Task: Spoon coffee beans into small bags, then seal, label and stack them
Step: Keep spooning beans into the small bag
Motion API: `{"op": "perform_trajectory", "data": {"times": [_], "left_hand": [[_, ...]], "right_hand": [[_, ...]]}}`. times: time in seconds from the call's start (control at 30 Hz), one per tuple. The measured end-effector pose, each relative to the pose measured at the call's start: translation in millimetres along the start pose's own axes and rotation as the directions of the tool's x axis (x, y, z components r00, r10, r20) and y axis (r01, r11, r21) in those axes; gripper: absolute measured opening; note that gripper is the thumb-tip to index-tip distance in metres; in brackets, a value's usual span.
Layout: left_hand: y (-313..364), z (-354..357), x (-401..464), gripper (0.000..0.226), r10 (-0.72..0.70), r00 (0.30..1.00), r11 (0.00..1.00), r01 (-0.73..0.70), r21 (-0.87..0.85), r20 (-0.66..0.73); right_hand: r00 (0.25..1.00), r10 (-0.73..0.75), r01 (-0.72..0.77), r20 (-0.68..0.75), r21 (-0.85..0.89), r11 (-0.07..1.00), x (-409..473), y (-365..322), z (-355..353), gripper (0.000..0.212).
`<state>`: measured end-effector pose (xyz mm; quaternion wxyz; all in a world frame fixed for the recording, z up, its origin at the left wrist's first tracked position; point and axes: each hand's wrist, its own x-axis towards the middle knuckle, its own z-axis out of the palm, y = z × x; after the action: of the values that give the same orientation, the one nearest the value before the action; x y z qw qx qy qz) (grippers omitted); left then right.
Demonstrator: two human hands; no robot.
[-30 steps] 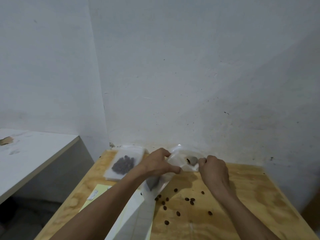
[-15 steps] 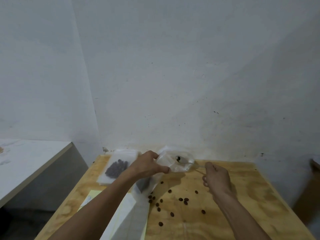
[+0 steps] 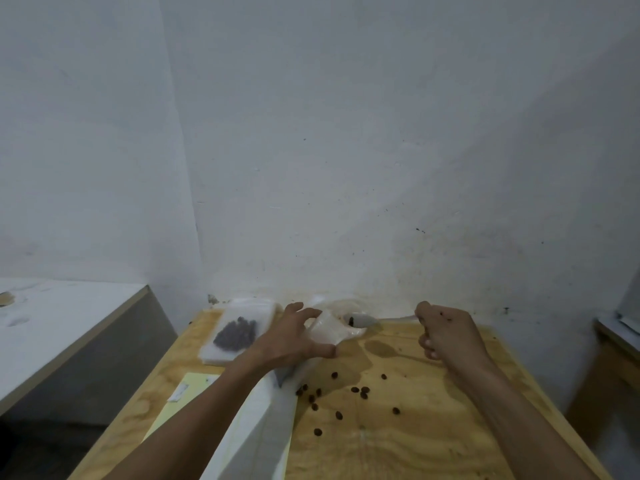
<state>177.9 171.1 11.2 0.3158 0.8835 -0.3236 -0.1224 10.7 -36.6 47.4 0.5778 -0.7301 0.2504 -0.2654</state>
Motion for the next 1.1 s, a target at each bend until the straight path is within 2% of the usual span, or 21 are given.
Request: {"op": "perform_trajectory", "data": {"times": [0.1,0.2,0.27,0.33,0.4,0.47,0.53,0.63,0.7,0.73,0.8,0.87,1.0,1.1], "left_hand": [[3.2,1.0,-5.3,0.100,0.055,0.998,0.998,-0.056,-0.017,-0.038],[8.7,0.7,-10.5,0.095,0.099,0.992,0.992,-0.104,-0.068,-0.074],[13.2,-0.8,-11.9,0.071,0.134,0.985,0.983,-0.145,-0.109,-0.106],[19.0,-2.9,-13.5,0.033,0.167,0.970,0.960,-0.200,-0.194,-0.177],[26.5,-5.8,-18.8,0.019,0.155,0.965,0.932,-0.213,-0.292,-0.209],[29.1,-2.9,-17.9,0.028,0.096,0.975,0.901,-0.171,-0.399,-0.201],[34.1,2.3,-15.8,0.038,0.067,0.978,0.860,-0.156,-0.485,-0.197],[51.7,8.9,-16.3,0.043,0.032,0.976,0.783,-0.158,-0.602,-0.214],[64.1,13.8,-15.6,0.035,0.018,0.976,0.746,-0.159,-0.646,-0.218],[70.5,16.8,-15.3,0.032,0.009,0.976,0.732,-0.154,-0.663,-0.217],[76.8,24.7,-11.7,0.048,-0.036,0.980,0.683,-0.120,-0.720,-0.198],[80.5,31.0,-9.6,0.066,-0.060,0.986,0.614,-0.088,-0.784,-0.158],[84.6,32.0,-10.2,0.067,-0.062,0.993,0.545,-0.050,-0.837,-0.100],[82.4,27.6,-8.7,0.071,-0.064,0.995,0.498,-0.035,-0.866,-0.077]], "right_hand": [[0.986,-0.132,0.140,0.098,-0.083,0.987,-9.7,-16.4,6.9,0.035],[0.920,-0.339,0.390,0.196,-0.373,0.842,-19.6,-26.8,12.5,0.044],[0.859,-0.456,0.510,0.235,-0.481,0.713,-23.7,-31.4,10.4,0.044],[0.825,-0.515,0.554,0.234,-0.517,0.652,-26.3,-34.5,3.6,0.038],[0.836,-0.528,0.533,0.148,-0.446,0.719,-27.6,-35.0,-5.2,0.027],[0.860,-0.509,0.486,0.022,-0.335,0.807,-27.4,-30.3,-16.1,0.019],[0.855,-0.515,0.461,-0.066,-0.358,0.812,-24.1,-17.7,-27.4,0.018],[0.828,-0.551,0.404,-0.106,-0.570,0.716,-16.9,19.1,-40.2,0.030],[0.830,-0.553,0.350,-0.073,-0.704,0.618,-18.6,48.7,-38.3,0.032],[0.837,-0.544,0.336,-0.051,-0.737,0.587,-22.1,63.1,-34.8,0.027],[0.842,-0.538,0.309,-0.027,-0.794,0.524,-31.9,87.4,-24.7,0.012],[0.875,-0.484,0.279,0.028,-0.845,0.455,-42.2,102.7,-13.2,0.016],[0.868,-0.490,0.251,0.078,-0.921,0.298,-54.0,113.6,-6.2,0.017],[0.865,-0.491,0.254,0.101,-0.933,0.255,-57.7,117.2,-4.9,0.018]]}}
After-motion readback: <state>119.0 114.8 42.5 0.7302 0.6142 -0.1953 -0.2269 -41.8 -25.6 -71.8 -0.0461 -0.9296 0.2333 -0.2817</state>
